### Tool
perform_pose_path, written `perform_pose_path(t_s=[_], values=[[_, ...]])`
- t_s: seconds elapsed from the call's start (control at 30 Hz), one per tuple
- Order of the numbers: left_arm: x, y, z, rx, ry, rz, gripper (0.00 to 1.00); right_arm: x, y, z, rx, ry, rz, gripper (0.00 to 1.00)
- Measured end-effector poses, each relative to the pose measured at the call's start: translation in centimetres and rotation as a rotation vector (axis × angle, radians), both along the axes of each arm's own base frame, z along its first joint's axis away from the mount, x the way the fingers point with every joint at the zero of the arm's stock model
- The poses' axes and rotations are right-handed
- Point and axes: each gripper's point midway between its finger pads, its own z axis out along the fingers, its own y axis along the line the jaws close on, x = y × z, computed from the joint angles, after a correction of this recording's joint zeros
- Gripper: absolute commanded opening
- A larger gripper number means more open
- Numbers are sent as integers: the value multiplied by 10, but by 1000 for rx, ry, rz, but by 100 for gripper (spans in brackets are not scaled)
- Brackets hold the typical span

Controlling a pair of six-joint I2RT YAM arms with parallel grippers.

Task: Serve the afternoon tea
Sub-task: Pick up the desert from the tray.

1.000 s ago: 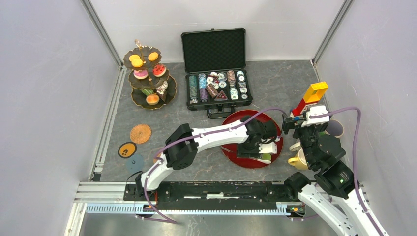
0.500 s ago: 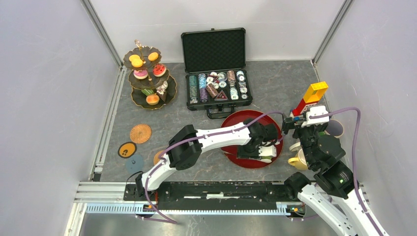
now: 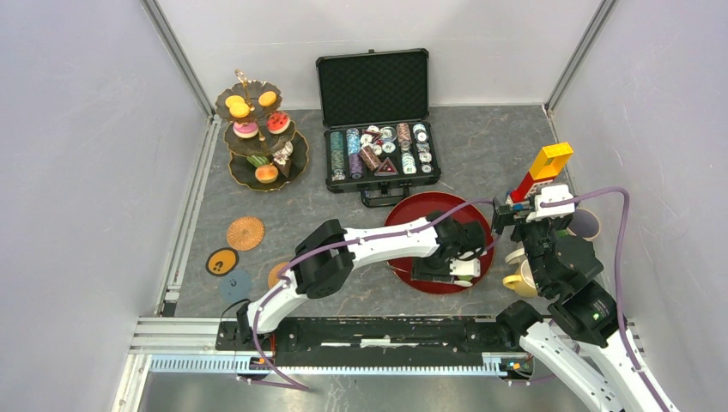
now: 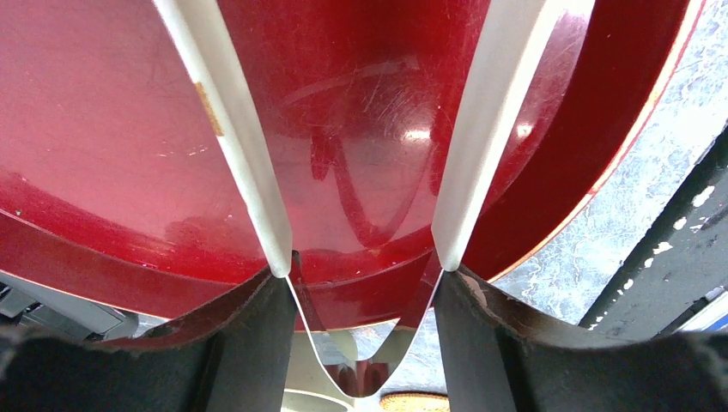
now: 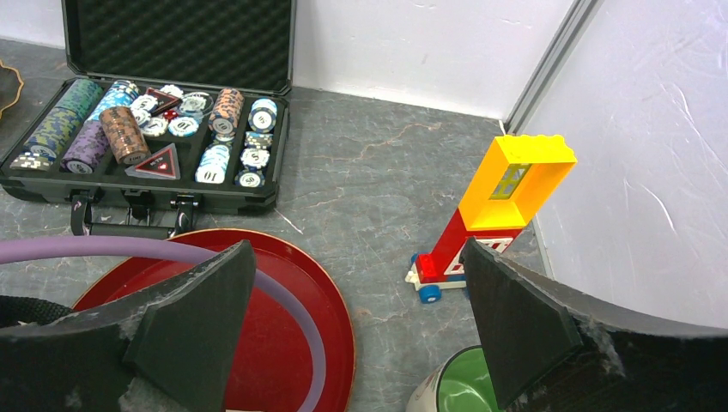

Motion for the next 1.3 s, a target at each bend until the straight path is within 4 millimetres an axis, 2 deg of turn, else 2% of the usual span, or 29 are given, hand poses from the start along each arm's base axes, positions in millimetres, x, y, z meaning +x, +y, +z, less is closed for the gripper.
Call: perform_pose_path(t_s=[0.17, 0.3, 0.53, 0.8, 1.1, 1.3], values=[[-1, 0, 0, 0, 0, -3, 53, 1, 0, 0, 1, -2, 0, 98], [-3, 0, 0, 4, 2, -7, 38, 1, 1, -1, 1, -1, 0, 98], [-2, 0, 1, 7, -5, -6, 31, 1, 1, -1, 3, -4, 0, 98], [16, 1, 5, 0, -129, 18, 30, 1, 1, 0, 5, -6, 0, 98], [21, 0, 44, -110, -187, 90, 30, -3, -1, 9, 35, -47, 4, 98], [18, 4, 45, -141, -152, 166, 40, -4, 0, 10, 38, -50, 10, 98]])
